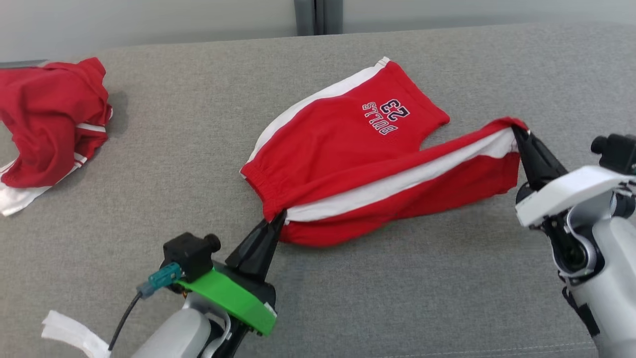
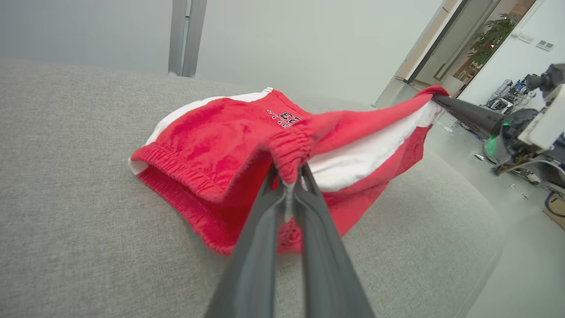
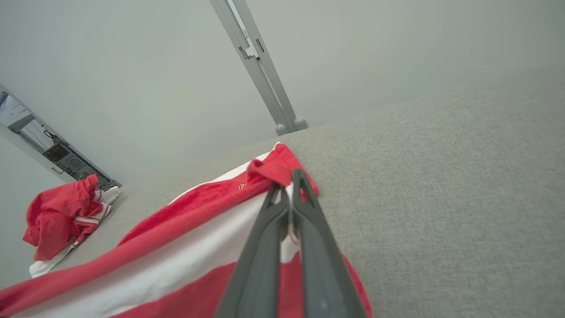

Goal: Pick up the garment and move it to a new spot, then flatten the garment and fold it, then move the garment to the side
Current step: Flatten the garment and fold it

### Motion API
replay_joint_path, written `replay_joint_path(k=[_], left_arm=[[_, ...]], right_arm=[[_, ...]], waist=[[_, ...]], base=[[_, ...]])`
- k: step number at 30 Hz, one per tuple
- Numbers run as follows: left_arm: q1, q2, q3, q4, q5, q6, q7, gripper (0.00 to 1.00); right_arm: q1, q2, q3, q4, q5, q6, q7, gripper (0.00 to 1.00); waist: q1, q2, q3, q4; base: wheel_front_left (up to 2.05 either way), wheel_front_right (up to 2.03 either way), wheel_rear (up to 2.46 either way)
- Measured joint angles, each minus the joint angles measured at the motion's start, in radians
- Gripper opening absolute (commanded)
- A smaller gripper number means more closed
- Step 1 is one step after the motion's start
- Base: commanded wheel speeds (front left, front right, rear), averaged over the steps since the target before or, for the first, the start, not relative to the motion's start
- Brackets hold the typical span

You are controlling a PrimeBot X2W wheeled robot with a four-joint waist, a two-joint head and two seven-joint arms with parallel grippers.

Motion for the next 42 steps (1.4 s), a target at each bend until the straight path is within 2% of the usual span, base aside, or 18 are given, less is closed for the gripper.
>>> replay_joint_path(k=[3,5,18,22,29,30,31,32,37,42], left_arm=[[-0.064,-0.014,-0.004,0.013,-0.001,-0.008,0.008,0.0],[-0.136,-0.035,-0.005,0.042,-0.007,-0.015,0.012,0.0],[-0.388,-0.125,-0.022,0.246,-0.056,-0.026,0.006,0.0],[-0.45,-0.156,-0.051,0.285,-0.077,-0.026,-0.002,0.0],[-0.5,-0.175,-0.081,0.343,-0.089,-0.027,-0.007,0.0],[-0.502,-0.177,-0.082,0.345,-0.084,-0.027,-0.007,0.16],[-0.505,-0.179,-0.081,0.345,-0.076,-0.027,-0.007,0.55],[-0.508,-0.179,-0.079,0.343,-0.063,-0.027,-0.007,1.0],[-0.494,-0.176,-0.048,0.322,0.017,-0.027,-0.008,1.0],[-0.407,-0.161,0.014,0.282,0.08,-0.027,-0.009,1.0]], right_arm=[[-0.105,-0.005,0.003,0.06,-0.02,0.0,0.014,0.0],[-0.214,-0.003,0.007,0.146,-0.026,0.0,0.026,0.0],[-0.606,-0.012,0.1,0.469,-0.121,0.0,0.017,0.0],[-0.705,-0.01,0.119,0.577,-0.153,0.0,-0.002,0.0],[-0.804,0.021,0.158,0.721,-0.17,0.0,-0.05,0.0],[-0.808,0.023,0.164,0.733,-0.171,0.0,-0.057,0.28],[-0.813,0.024,0.17,0.746,-0.171,0.0,-0.066,0.87],[-0.815,0.025,0.178,0.755,-0.169,0.0,-0.075,1.0],[-0.813,0.021,0.216,0.786,-0.145,0.0,-0.099,1.0],[-0.774,-0.011,0.251,0.801,-0.113,0.0,-0.122,1.0]], waist=[[0.0,0.0,0.024,0.021],[0.0,0.0,0.055,0.044],[0.0001,0.0,0.198,0.136],[0.0001,0.0,0.241,0.162],[0.0002,-0.0001,0.297,0.204],[0.0002,-0.0001,0.302,0.209],[0.0001,0.0,0.306,0.214],[0.0002,-0.0001,0.309,0.218],[0.0002,0.0,0.297,0.221],[0.0002,0.0,0.261,0.21]], base=[[0.0,0.0,0.0],[0.0,0.0,0.0],[0.0,0.0,0.0],[0.0,0.0,0.0],[0.0,0.0,0.0],[0.0,0.0,0.0],[0.0,0.0,0.0],[0.0,0.0,0.0],[0.0,0.0,0.0],[0.0,0.0,0.0]])
